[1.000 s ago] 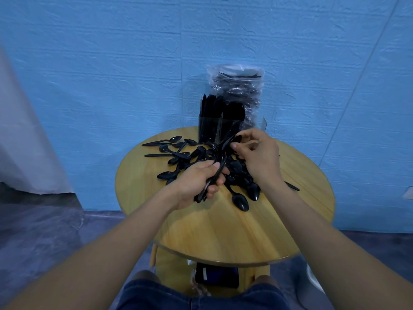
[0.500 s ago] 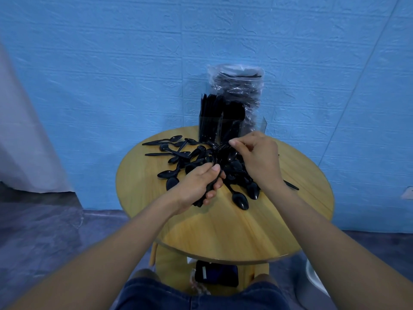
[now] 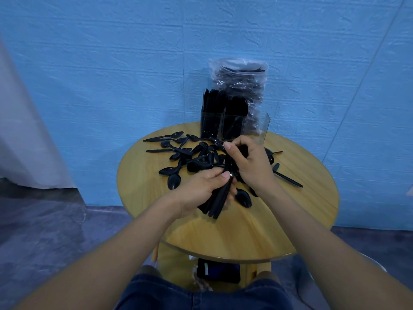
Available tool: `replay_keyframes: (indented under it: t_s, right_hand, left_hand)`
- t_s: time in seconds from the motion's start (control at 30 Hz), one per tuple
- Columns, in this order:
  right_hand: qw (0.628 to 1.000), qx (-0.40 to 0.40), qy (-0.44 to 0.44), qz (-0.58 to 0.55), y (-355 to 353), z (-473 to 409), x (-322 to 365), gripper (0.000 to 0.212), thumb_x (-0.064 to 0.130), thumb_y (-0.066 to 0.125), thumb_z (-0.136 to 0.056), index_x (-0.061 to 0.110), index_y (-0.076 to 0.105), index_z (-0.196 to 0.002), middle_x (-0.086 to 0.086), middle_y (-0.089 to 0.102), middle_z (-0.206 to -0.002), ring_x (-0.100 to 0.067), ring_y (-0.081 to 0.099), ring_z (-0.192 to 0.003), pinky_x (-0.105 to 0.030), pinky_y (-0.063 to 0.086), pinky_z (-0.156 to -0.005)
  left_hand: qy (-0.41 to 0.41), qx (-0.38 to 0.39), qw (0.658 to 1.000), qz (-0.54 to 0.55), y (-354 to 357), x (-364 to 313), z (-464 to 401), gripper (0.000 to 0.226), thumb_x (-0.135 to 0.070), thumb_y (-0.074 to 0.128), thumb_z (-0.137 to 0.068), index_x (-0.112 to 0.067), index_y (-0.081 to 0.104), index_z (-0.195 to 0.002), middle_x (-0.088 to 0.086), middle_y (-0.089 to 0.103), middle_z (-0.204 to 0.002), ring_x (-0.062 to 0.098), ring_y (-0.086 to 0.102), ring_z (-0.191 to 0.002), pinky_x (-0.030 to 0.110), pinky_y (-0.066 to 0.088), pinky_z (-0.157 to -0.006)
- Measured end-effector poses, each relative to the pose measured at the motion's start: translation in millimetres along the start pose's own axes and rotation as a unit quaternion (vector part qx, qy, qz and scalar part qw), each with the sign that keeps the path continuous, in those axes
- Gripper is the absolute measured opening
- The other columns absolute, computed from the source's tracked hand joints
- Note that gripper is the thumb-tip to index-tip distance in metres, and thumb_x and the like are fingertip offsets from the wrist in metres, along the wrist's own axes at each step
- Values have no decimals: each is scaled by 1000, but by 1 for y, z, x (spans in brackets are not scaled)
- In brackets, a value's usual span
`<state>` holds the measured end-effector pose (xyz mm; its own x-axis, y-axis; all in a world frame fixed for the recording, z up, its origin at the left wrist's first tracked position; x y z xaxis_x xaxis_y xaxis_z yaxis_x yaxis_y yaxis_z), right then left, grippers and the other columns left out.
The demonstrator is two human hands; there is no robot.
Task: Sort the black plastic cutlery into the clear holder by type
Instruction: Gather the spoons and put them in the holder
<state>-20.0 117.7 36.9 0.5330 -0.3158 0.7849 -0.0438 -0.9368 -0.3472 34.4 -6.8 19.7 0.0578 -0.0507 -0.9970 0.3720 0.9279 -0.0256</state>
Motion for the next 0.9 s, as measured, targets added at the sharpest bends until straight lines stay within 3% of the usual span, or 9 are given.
replay_keyframes:
  t_s: [0.1,0.17,0.3,0.4,0.5,0.6,0.67,0.77,0.9]
  right_hand:
    - [996,-76,8,40,2,0,-3,27,27,56,-94,5,57,-79,1,53,-64,-1,45,-56,-14,37,-54]
    - [991,-122,13,47,6,1,-1,28,27,53,-96,5,56,-80,5,47,-59,1,44,-52,-13,35,-51]
    - [995,-98,10,35,11,4,1,35,31,44,-99,1,55,-86,3,45,-60,-2,41,-51,-15,34,-49]
    - [1000,-19,20,4,8,6,-2,46,36,31,-102,-1,56,-92,-1,46,-65,-7,42,-59,-18,34,-56]
    - [998,1,53,28,-2,11,-13,40,40,31,-101,8,57,-97,4,56,-77,-7,50,-68,-19,38,-62]
    - [982,23,87,168,-16,25,-30,25,34,52,-95,18,57,-113,7,56,-96,-10,53,-90,-15,41,-74]
    - [958,75,116,253,-20,36,-42,49,40,61,-88,18,50,-130,0,49,-120,-18,41,-117,-24,34,-94]
    - [921,133,132,342,-19,45,-51,78,54,62,-82,21,31,-145,-3,30,-146,-24,23,-134,-35,22,-109]
    - [918,135,99,359,-11,43,-56,70,51,55,-88,22,29,-147,0,35,-147,-23,27,-135,-36,25,-109]
  left_hand:
    - [50,-96,958,-266,6,0,-5,34,-32,33,-101,-9,47,-122,4,61,-105,14,61,-95,29,52,-82]
    - [71,-120,935,-326,14,3,-8,37,-33,32,-101,-9,41,-128,7,60,-109,20,61,-96,40,51,-86]
    - [73,-92,975,-190,17,4,-6,18,-23,32,-102,-13,41,-89,1,47,-71,12,46,-57,30,45,-55]
    - [56,-88,990,-94,8,12,-6,19,-22,31,-102,-14,44,-90,-4,38,-65,4,35,-49,22,33,-49]
    - [56,-135,987,-66,-3,19,-10,20,-23,32,-102,-15,47,-92,-5,39,-67,3,35,-50,20,31,-49]
    - [82,-191,973,-100,-12,22,-17,21,-23,30,-102,-17,47,-91,-4,39,-68,5,36,-53,19,34,-49]
    - [95,-225,957,-155,-17,27,-23,21,-25,30,-102,-17,48,-95,-5,41,-69,8,39,-58,24,37,-55]
    - [102,-257,943,-184,-20,32,-30,22,-27,30,-102,-16,49,-102,-6,45,-72,9,42,-63,33,40,-65]
    - [140,-243,936,-211,-20,35,-34,25,-28,30,-102,-13,49,-105,-7,45,-71,8,42,-60,34,38,-63]
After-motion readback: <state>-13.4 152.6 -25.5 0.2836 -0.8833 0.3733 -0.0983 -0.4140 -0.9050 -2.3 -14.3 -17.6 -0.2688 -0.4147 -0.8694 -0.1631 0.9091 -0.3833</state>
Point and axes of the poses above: each hand's wrist, its own z-axis away from the middle knuckle, its own y-axis out of the palm, x = y × z, the point moved 2 cm from there along -z, towards the middle knuckle
